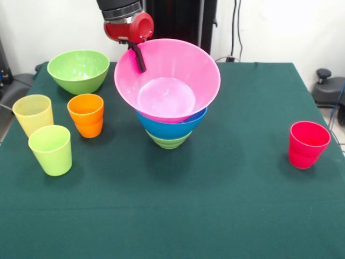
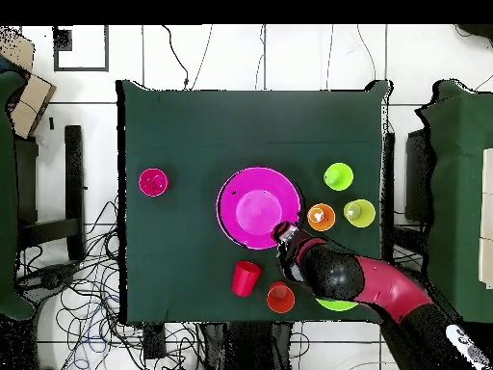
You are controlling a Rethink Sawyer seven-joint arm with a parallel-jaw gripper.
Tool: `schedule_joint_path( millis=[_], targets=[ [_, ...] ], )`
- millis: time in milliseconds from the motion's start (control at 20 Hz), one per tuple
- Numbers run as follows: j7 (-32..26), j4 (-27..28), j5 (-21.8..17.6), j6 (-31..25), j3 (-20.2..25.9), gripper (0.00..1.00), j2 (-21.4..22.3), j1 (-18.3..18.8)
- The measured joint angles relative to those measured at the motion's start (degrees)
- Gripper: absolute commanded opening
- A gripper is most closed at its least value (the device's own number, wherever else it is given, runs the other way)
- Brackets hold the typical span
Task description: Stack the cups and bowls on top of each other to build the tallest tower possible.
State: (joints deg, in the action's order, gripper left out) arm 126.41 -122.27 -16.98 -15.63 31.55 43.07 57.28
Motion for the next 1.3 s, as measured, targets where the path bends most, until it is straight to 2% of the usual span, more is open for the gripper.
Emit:
schedule_joint_path(
  millis=[1300],
  targets=[
    [0.0, 0.01, 0.01, 0.0, -1.19, 0.0, 0.0, -1.32]
  ],
)
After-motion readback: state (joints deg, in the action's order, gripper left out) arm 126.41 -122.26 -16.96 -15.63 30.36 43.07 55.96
